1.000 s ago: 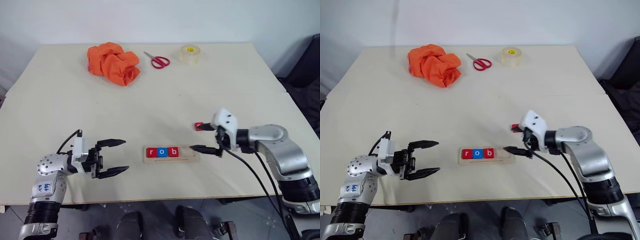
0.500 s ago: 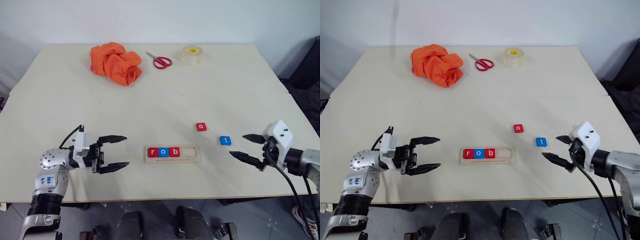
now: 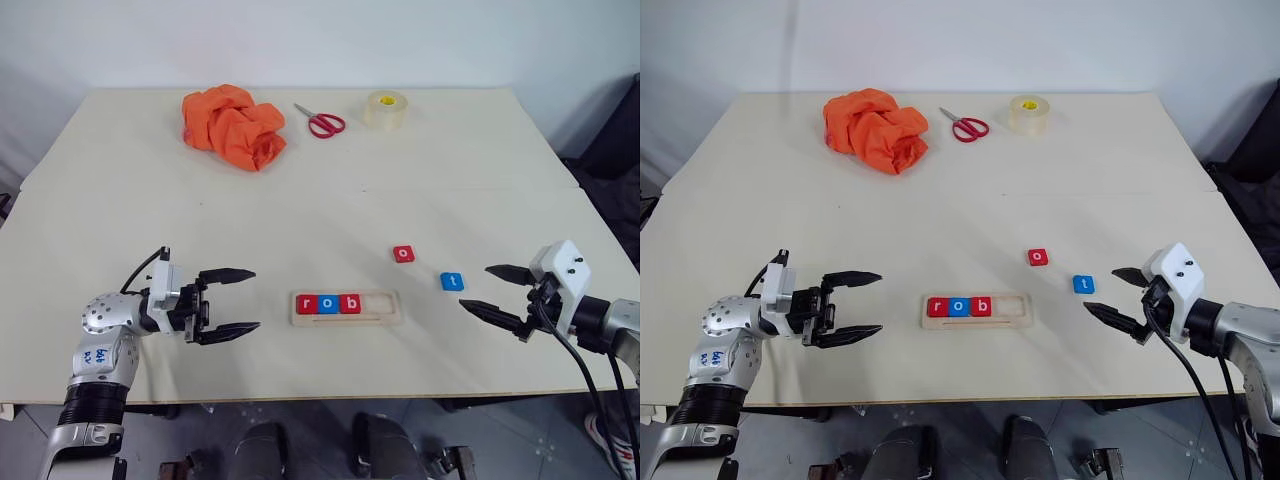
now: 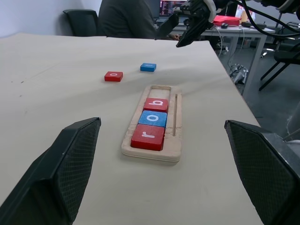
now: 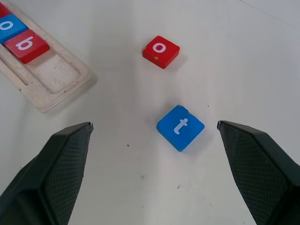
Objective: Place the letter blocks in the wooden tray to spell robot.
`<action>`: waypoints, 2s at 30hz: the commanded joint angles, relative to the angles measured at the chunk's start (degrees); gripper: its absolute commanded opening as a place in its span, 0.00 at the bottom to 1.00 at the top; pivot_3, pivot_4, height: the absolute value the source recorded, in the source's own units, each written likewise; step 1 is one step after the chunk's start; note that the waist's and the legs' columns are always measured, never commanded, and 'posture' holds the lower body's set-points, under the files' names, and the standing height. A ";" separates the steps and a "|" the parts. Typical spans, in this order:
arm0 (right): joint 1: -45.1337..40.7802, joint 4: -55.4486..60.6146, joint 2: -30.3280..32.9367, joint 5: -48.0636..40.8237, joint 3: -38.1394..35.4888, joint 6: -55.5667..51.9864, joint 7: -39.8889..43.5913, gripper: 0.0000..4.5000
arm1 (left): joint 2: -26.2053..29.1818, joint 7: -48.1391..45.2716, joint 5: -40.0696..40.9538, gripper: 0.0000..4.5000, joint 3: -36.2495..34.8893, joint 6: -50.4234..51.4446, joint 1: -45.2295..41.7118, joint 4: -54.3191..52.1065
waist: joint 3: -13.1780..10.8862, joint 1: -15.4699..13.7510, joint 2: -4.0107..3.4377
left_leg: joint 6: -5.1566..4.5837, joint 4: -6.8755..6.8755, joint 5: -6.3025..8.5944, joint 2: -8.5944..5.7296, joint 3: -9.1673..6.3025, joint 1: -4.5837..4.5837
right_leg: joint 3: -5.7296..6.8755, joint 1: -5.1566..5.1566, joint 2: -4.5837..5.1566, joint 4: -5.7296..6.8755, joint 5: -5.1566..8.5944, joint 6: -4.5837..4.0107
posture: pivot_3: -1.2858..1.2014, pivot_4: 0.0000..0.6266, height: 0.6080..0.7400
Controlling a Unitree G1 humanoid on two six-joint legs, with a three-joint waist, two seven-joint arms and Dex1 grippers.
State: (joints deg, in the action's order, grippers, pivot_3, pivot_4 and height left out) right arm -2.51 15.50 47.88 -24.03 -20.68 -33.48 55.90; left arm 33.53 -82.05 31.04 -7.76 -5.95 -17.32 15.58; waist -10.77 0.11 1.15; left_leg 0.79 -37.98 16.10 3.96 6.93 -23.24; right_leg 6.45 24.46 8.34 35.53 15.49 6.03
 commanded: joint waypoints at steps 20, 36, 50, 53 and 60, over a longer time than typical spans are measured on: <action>-13.89 4.06 -6.87 0.10 11.93 -10.82 -16.23 0.99 | -0.46 1.99 0.66 1.00 -0.89 0.23 4.60 -5.84 | 0.00 0.16 0.00 | 0.00 -0.02 0.00 0.04 -0.01 0.00 | 0.00 0.03 0.00 0.04 0.00 -0.01 | 0.52 0.24 1.00; -22.65 -7.33 -23.93 8.77 18.95 -10.79 -34.48 0.99 | -0.90 4.26 1.11 1.00 -1.43 0.62 8.59 -9.99 | 0.00 0.33 -0.01 | -0.02 -0.03 0.03 0.02 0.03 -0.05 | -0.02 0.07 0.00 0.05 0.00 -0.01 | 0.52 0.24 1.00; -22.42 -8.57 -30.65 11.58 17.28 -10.32 -42.98 0.33 | -0.67 4.07 1.03 1.00 -1.23 0.90 7.77 -9.16 | 0.00 1.51 -0.01 | -0.03 -0.02 0.03 0.03 0.02 -0.04 | -0.03 0.06 0.00 0.07 0.00 -0.01 | 0.52 0.24 1.00; -22.04 -5.87 -32.12 11.35 15.26 -8.89 -45.13 0.32 | -0.67 3.72 0.92 1.00 -0.96 1.03 7.04 -8.62 | 0.00 1.52 -0.01 | -0.03 0.00 0.03 0.03 0.03 -0.04 | -0.02 0.06 0.00 0.07 0.00 -0.01 | 0.52 0.24 1.00; -15.91 8.98 -32.18 8.35 11.58 -11.89 -45.63 0.32 | -0.53 2.28 0.87 1.00 -0.56 1.62 5.93 -7.47 | 0.00 1.48 -0.01 | -0.02 0.08 0.04 0.03 0.03 -0.06 | -0.02 0.06 -0.01 0.02 0.00 -0.01 | 0.52 0.24 1.00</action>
State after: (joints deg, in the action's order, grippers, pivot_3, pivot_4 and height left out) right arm -19.28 19.46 15.19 -14.22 -7.71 -44.64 10.14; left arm 32.60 -79.10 31.18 -8.01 -4.33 -11.03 8.16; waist -10.77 1.59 1.14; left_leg 0.76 -37.90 16.15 3.98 6.96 -23.31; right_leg 6.43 24.53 8.33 35.54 15.49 6.02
